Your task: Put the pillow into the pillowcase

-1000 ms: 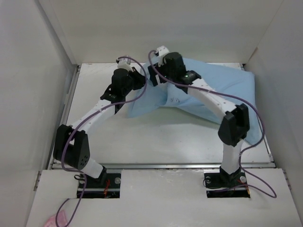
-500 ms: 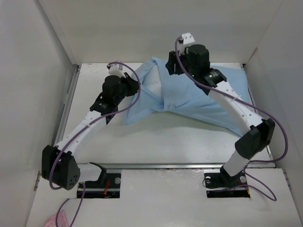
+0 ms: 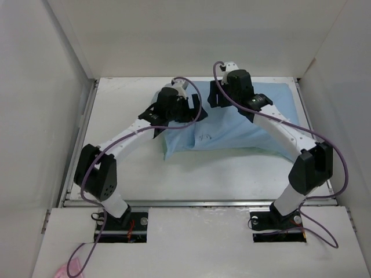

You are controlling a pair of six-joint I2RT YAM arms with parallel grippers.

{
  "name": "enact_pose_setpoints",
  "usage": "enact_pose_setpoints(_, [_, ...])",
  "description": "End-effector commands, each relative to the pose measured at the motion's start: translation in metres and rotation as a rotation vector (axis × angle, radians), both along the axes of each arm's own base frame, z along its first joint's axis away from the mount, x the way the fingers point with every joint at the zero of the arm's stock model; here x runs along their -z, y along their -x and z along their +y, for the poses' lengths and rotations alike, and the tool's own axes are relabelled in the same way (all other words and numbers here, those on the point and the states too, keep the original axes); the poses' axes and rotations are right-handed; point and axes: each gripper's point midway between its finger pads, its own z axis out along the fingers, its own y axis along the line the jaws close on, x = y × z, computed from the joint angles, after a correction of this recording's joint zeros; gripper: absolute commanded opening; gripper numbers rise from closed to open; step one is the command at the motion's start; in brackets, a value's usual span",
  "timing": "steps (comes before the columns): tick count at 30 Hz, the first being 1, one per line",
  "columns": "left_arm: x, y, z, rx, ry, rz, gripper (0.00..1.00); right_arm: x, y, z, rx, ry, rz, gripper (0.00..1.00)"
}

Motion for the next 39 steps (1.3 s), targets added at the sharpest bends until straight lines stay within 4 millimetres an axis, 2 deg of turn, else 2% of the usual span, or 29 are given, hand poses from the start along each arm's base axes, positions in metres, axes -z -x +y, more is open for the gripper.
enact_pose_setpoints(1, [-0.028, 0.013, 0.014, -0.032, -0.009, -0.004, 1.0, -0.049, 0.001, 0.0, -0.013, -0.089, -0.11, 0.67])
enact_pose_setpoints(2, [-0.033, 0.011, 0.024, -0.091, -0.025, -0.009, 1.0, -0.055, 0.003, -0.001, -0.013, -0.095, -0.121, 0.67])
enact_pose_setpoints(3, [-0.038, 0.001, 0.045, -0.212, -0.073, -0.035, 1.0, -0.051, 0.005, 0.0, -0.03, -0.087, -0.114, 0.68])
enact_pose_setpoints(4, [-0.044, 0.004, 0.061, -0.282, -0.102, -0.029, 1.0, -0.056, 0.007, 0.001, -0.042, -0.088, -0.126, 0.68])
enact_pose_setpoints(5, [-0.05, 0.002, 0.073, -0.341, -0.123, -0.045, 1.0, -0.051, 0.008, 0.0, -0.042, -0.084, -0.118, 0.68])
enact_pose_setpoints(6, [-0.062, -0.007, 0.094, -0.445, -0.151, -0.077, 1.0, -0.056, 0.011, 0.002, -0.056, -0.094, -0.124, 0.68])
enact_pose_setpoints(11, [-0.093, -0.025, 0.144, -0.597, -0.142, -0.102, 1.0, -0.054, 0.021, 0.006, -0.134, -0.047, -0.146, 0.67])
enact_pose_setpoints(12, [-0.094, -0.033, 0.148, -0.613, -0.138, -0.106, 1.0, -0.054, 0.02, 0.006, -0.14, -0.034, -0.153, 0.67])
enact_pose_setpoints(14, [-0.11, -0.047, 0.148, -0.594, -0.131, -0.143, 1.0, -0.049, 0.026, 0.013, -0.167, -0.008, -0.155, 0.67])
enact_pose_setpoints(15, [-0.095, -0.063, 0.145, -0.588, -0.163, -0.112, 1.0, -0.047, 0.032, 0.021, -0.191, 0.001, -0.151, 0.66])
enact_pose_setpoints(16, [-0.093, -0.071, 0.143, -0.574, -0.197, -0.116, 1.0, -0.047, 0.033, 0.024, -0.192, 0.005, -0.152, 0.64])
enact_pose_setpoints(17, [-0.116, -0.082, 0.133, -0.538, -0.176, -0.152, 0.97, -0.044, 0.033, 0.029, -0.208, 0.012, -0.157, 0.63])
enact_pose_setpoints(18, [-0.089, -0.101, 0.128, -0.518, -0.229, -0.1, 0.92, -0.044, 0.038, 0.037, -0.227, 0.011, -0.158, 0.58])
enact_pose_setpoints(19, [-0.078, -0.106, 0.124, -0.493, -0.266, -0.065, 0.73, -0.045, 0.036, 0.044, -0.236, 0.006, -0.166, 0.57])
enact_pose_setpoints(20, [-0.092, -0.114, 0.116, -0.459, -0.259, -0.09, 0.61, -0.037, 0.03, 0.048, -0.237, 0.013, -0.151, 0.57])
enact_pose_setpoints(21, [-0.065, -0.125, 0.112, -0.45, -0.296, -0.038, 0.51, -0.036, 0.03, 0.057, -0.253, 0.014, -0.148, 0.57])
enact_pose_setpoints(22, [-0.053, -0.125, 0.109, -0.434, -0.314, -0.002, 0.44, -0.043, 0.029, 0.068, -0.269, 0.005, -0.163, 0.57])
enact_pose_setpoints(23, [-0.048, -0.128, 0.106, -0.416, -0.322, 0.001, 0.41, -0.026, 0.023, 0.074, -0.262, 0.032, -0.129, 0.57])
enact_pose_setpoints(25, [-0.026, -0.124, 0.097, -0.352, -0.331, 0.044, 0.42, -0.018, 0.015, 0.079, -0.248, 0.054, -0.114, 0.57])
enact_pose_setpoints(26, [-0.018, -0.122, 0.094, -0.333, -0.328, 0.058, 0.44, -0.022, 0.01, 0.084, -0.219, 0.056, -0.125, 0.57])
enact_pose_setpoints(27, [0.006, -0.113, 0.091, -0.296, -0.338, 0.109, 0.44, -0.003, 0.005, 0.087, -0.207, 0.072, -0.085, 0.57])
enact_pose_setpoints(29, [0.011, -0.105, 0.092, -0.294, -0.323, 0.112, 0.44, 0.011, 0.002, 0.089, -0.209, 0.089, -0.057, 0.57])
enact_pose_setpoints(30, [0.03, -0.096, 0.093, -0.276, -0.334, 0.148, 0.44, 0.022, 0.004, 0.096, -0.23, 0.094, -0.036, 0.59])
enact_pose_setpoints(32, [0.035, -0.089, 0.093, -0.264, -0.331, 0.158, 0.42, 0.027, 0.005, 0.098, -0.241, 0.093, -0.025, 0.61])
enact_pose_setpoints(34, [0.041, -0.087, 0.092, -0.256, -0.33, 0.166, 0.32, 0.04, 0.005, 0.103, -0.234, 0.105, -0.002, 0.61])
enact_pose_setpoints(35, [0.039, -0.089, 0.092, -0.257, -0.326, 0.158, 0.22, 0.04, 0.007, 0.105, -0.23, 0.113, -0.006, 0.61])
enact_pose_setpoints(36, [0.045, -0.089, 0.091, -0.256, -0.331, 0.167, 0.0, 0.047, 0.0, 0.098, -0.174, 0.136, -0.003, 0.59])
enact_pose_setpoints(38, [0.033, -0.094, 0.089, -0.259, -0.317, 0.142, 0.0, 0.058, -0.005, 0.088, -0.113, 0.174, 0.011, 0.45])
enact_pose_setpoints(39, [0.032, -0.094, 0.089, -0.259, -0.317, 0.142, 0.0, 0.06, -0.008, 0.084, -0.077, 0.184, 0.017, 0.28])
